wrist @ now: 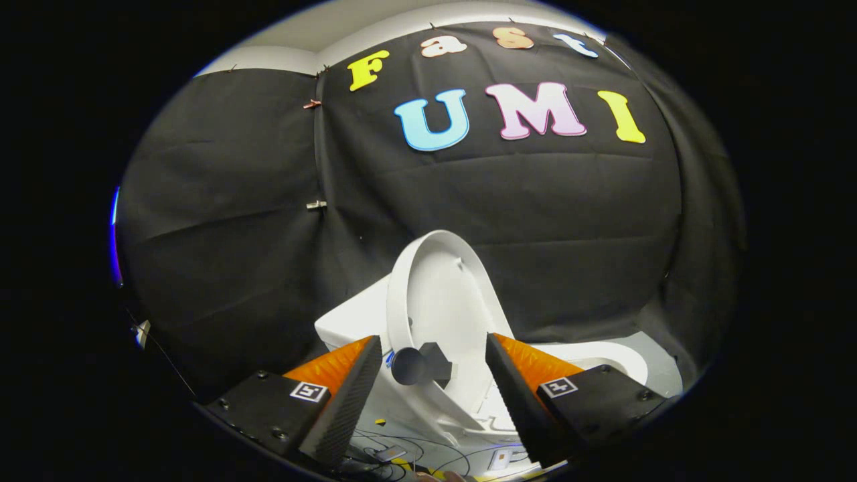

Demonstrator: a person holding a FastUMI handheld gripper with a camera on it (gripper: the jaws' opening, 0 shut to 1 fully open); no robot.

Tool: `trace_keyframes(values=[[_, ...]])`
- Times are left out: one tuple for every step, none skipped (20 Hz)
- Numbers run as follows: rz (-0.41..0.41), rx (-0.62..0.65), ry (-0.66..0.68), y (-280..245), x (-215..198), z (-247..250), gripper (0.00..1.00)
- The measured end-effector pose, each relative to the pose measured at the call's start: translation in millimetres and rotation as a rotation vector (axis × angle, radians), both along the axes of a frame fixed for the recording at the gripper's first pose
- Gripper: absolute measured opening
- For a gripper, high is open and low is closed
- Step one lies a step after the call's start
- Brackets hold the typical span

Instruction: Open the toilet lid.

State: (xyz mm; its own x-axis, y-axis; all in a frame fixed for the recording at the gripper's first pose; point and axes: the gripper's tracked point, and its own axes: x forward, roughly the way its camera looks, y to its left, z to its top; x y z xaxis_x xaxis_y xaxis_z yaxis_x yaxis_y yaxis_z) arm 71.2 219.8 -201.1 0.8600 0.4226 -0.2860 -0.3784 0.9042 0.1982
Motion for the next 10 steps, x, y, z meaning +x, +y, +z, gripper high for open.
trace_keyframes(values=[[-0.006,-0.006,-0.029,-5.2,-1.7,14.6,0.99],[-0.017,-0.013,-0.063,-13.2,-5.1,31.1,0.99],[-0.029,-0.022,-0.096,-21.4,-7.7,48.6,0.99],[-0.047,-0.033,-0.132,-31.1,-10.2,65.9,0.99],[-0.065,-0.048,-0.162,-40.5,-14.4,82.5,0.99],[-0.079,-0.061,-0.19,-48.3,-20.7,95.5,0.99],[-0.092,-0.071,-0.219,-55.5,-26.8,109.2,0.98],[-0.105,-0.078,-0.248,-62.6,-33.5,122.7,0.98],[-0.12,-0.084,-0.282,-68.1,-44.8,142.9,0.98],[-0.132,-0.088,-0.308,-74.2,-50.6,154.4,0.98]])
